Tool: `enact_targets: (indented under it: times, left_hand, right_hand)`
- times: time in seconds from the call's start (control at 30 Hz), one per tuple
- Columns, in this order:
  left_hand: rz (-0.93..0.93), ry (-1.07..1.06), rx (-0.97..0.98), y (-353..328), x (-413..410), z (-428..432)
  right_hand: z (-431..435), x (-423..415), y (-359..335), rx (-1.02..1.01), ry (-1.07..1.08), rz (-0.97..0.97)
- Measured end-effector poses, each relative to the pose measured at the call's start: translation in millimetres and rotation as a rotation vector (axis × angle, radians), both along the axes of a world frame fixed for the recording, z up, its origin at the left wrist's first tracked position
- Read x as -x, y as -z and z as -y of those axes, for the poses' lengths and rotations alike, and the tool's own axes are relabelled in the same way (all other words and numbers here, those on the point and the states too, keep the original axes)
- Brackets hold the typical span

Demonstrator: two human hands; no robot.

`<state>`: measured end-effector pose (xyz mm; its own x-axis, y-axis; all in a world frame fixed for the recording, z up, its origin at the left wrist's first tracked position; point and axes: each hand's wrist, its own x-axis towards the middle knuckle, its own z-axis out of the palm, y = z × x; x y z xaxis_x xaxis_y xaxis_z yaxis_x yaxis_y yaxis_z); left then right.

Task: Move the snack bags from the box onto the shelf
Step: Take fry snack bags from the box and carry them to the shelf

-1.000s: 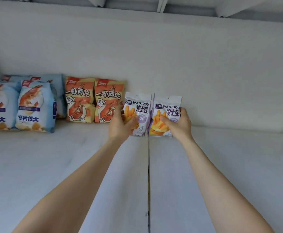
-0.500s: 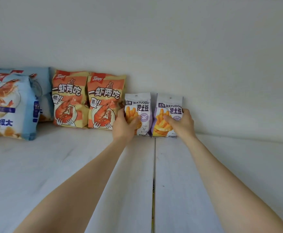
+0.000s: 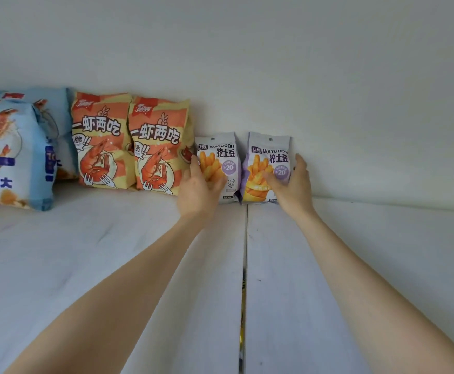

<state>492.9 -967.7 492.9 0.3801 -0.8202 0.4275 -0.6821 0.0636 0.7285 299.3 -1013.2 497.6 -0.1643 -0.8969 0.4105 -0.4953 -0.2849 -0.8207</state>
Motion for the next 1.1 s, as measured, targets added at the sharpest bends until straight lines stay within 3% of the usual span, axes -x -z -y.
enact_targets:
  times: [0.33, 0.8, 1.1]
  left_hand:
    - [0.009, 0.081, 0.001, 9, -7, 5]
    - [0.189, -0.021, -0.104, -3, 5, -5]
    - [0.355, -0.001, -0.188, -11, 18, -54]
  right_hand:
    - [-8, -14, 12, 0.077, -0.029, -0.097]
    - [-18, -23, 4, -0.096, 0.14, -0.468]
    - [-68, 2, -26, -0.019, 0.155, -0.775]
